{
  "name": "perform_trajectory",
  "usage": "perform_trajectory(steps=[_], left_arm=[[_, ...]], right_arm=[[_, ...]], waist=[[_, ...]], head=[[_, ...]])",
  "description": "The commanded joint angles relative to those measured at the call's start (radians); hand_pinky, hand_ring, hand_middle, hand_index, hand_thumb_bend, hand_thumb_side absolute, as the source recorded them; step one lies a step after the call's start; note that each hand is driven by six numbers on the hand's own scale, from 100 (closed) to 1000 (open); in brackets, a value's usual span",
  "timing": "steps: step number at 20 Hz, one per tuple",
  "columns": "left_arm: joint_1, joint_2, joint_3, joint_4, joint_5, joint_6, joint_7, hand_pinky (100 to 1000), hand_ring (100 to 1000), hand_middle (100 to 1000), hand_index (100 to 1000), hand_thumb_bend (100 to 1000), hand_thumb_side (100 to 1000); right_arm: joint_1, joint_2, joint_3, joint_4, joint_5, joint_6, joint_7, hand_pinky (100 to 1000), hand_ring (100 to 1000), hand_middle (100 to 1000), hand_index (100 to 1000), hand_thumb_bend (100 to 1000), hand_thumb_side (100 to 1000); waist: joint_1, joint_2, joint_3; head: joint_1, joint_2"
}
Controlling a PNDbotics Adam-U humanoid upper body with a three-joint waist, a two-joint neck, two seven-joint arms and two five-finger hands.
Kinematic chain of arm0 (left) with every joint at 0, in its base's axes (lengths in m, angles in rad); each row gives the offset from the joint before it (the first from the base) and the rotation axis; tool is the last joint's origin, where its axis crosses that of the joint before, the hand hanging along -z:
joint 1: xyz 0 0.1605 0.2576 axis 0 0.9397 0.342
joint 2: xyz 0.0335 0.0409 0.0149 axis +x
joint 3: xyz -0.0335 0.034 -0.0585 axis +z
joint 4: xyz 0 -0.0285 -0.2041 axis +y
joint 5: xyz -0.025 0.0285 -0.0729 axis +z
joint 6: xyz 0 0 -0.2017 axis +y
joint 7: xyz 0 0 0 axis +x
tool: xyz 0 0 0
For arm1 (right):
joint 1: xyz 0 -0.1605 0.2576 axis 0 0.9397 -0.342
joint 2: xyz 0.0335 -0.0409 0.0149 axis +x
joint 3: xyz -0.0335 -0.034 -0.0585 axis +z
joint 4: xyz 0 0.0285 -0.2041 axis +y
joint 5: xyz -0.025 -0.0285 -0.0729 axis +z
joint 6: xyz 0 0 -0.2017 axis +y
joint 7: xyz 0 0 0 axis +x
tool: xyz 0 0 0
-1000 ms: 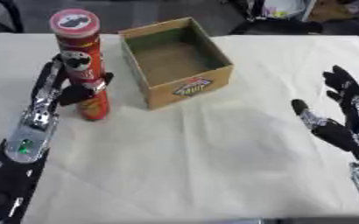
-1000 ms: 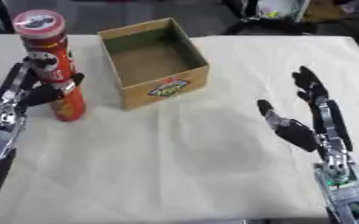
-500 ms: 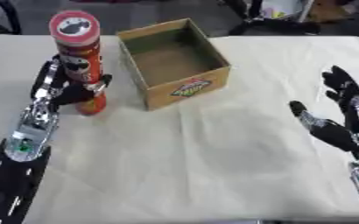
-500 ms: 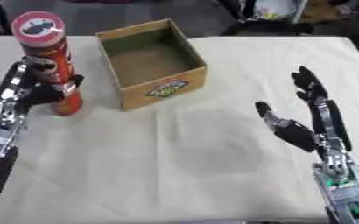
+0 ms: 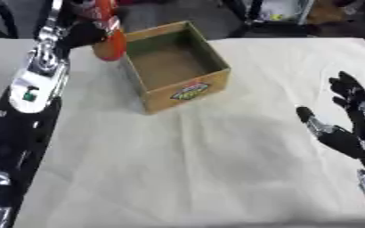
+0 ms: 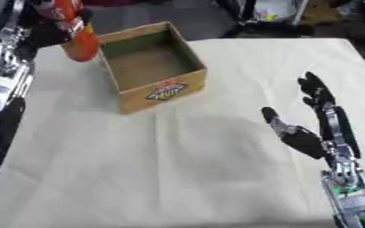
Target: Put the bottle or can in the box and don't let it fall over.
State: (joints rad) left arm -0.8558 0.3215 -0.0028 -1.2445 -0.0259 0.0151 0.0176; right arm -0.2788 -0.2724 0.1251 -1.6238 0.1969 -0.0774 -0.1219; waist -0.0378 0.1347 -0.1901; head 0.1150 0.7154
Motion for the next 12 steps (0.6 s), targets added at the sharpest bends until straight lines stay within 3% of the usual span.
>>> perform_trajectory(steps=[1, 5, 6, 7, 8, 9, 10, 12], left_arm=[[-0.063, -0.03, 0.002, 0.098, 0.018, -0.02, -0.007, 737, 800, 820, 434, 100, 100], [-0.099, -0.075, -0.015, 0.22, -0.003, -0.048, -0.029, 739, 802, 828, 486, 100, 100], [-0.1, -0.081, -0.022, 0.238, -0.025, -0.054, -0.035, 744, 808, 839, 579, 261, 100], [-0.099, -0.084, -0.029, 0.25, -0.056, -0.06, -0.037, 756, 819, 850, 666, 534, 296], [-0.095, -0.081, -0.04, 0.256, -0.111, -0.066, -0.033, 770, 831, 864, 758, 732, 451], [-0.09, -0.078, -0.05, 0.26, -0.18, -0.069, -0.023, 791, 847, 886, 876, 893, 541], [-0.083, -0.074, -0.06, 0.263, -0.263, -0.067, -0.012, 805, 858, 897, 929, 965, 567], [-0.07, -0.069, -0.063, 0.267, -0.398, -0.06, 0.008, 818, 865, 905, 978, 1000, 608]], right_arm=[[-0.019, -0.003, 0.006, -0.009, -0.009, -0.004, 0.012, 926, 946, 891, 1000, 506, 348], [-0.021, 0.001, 0.011, -0.008, -0.016, -0.006, 0.02, 926, 946, 891, 1000, 507, 349], [-0.022, 0.002, 0.012, -0.008, -0.017, -0.007, 0.022, 926, 946, 891, 1000, 508, 351], [-0.022, 0.003, 0.012, -0.008, -0.018, -0.007, 0.023, 927, 946, 891, 1000, 508, 355], [-0.022, 0.003, 0.012, -0.008, -0.019, -0.009, 0.025, 927, 947, 891, 1000, 505, 353], [-0.021, 0.002, 0.011, -0.009, -0.02, -0.01, 0.026, 928, 947, 891, 1000, 504, 351], [-0.02, 0.001, 0.009, -0.008, -0.02, -0.01, 0.026, 928, 947, 891, 1000, 504, 350], [-0.019, 0.0, 0.005, -0.008, -0.021, -0.011, 0.024, 927, 946, 891, 1000, 504, 351]], waist=[[-0.015, -0.025, -0.014], [-0.017, -0.013, -0.037], [-0.018, -0.01, -0.041], [-0.018, -0.008, -0.043], [-0.018, -0.006, -0.045], [-0.018, -0.005, -0.045], [-0.018, -0.003, -0.044], [-0.017, -0.001, -0.04]], head=[[0.018, -0.022], [0.03, -0.036], [0.031, -0.038], [0.03, -0.038], [0.029, -0.039], [0.027, -0.038], [0.024, -0.038], [0.019, -0.039]])
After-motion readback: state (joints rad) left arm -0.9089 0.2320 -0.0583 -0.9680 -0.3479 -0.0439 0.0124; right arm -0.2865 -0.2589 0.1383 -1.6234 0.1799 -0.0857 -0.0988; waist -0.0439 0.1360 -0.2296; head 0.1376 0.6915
